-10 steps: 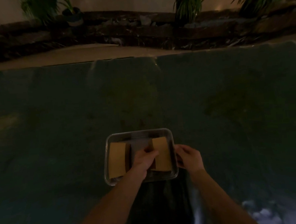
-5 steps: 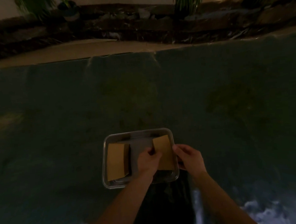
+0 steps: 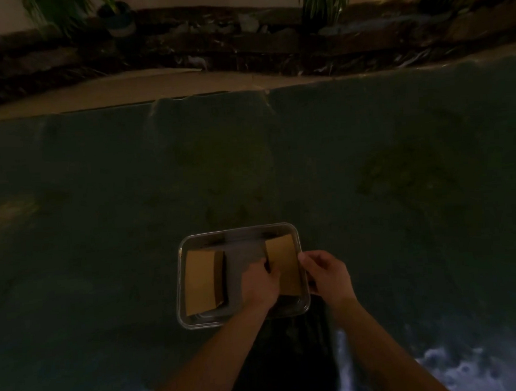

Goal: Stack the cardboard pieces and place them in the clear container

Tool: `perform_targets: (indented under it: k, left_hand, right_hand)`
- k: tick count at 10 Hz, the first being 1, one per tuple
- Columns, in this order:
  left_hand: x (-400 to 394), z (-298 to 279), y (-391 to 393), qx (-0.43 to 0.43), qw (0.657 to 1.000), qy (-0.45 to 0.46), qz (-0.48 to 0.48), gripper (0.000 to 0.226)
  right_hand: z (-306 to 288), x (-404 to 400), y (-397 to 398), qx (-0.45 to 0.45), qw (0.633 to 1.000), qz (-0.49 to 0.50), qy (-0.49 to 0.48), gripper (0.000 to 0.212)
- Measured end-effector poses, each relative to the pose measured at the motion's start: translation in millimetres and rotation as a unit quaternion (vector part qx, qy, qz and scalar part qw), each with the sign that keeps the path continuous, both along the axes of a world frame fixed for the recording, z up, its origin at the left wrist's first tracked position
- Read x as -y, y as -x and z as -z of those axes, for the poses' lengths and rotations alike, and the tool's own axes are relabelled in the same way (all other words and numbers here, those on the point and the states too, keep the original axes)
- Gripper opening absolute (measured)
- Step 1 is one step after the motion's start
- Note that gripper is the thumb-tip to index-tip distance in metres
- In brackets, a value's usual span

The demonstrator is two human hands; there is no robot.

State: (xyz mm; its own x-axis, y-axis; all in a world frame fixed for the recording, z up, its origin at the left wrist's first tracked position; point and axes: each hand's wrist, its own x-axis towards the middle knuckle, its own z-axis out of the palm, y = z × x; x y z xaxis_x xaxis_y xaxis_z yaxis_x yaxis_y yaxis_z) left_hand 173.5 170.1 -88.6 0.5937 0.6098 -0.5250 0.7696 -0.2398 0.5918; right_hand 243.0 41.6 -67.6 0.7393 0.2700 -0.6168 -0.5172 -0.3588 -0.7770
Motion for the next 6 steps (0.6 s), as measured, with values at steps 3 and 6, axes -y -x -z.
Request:
perform_targets:
  k: [3, 6]
  left_hand:
    - [-4, -16, 6, 0.03, 0.999, 0.029, 0.026, 0.025]
    - [-30, -77, 45, 0.181, 0.972, -0.145, -0.022, 0.031]
  right_hand:
    - [-13, -2, 10, 0.006, 1.0, 0.024, 0.019, 0.017]
    - [-77, 24, 11, 0.192, 0.981, 0.032, 0.01, 0.02]
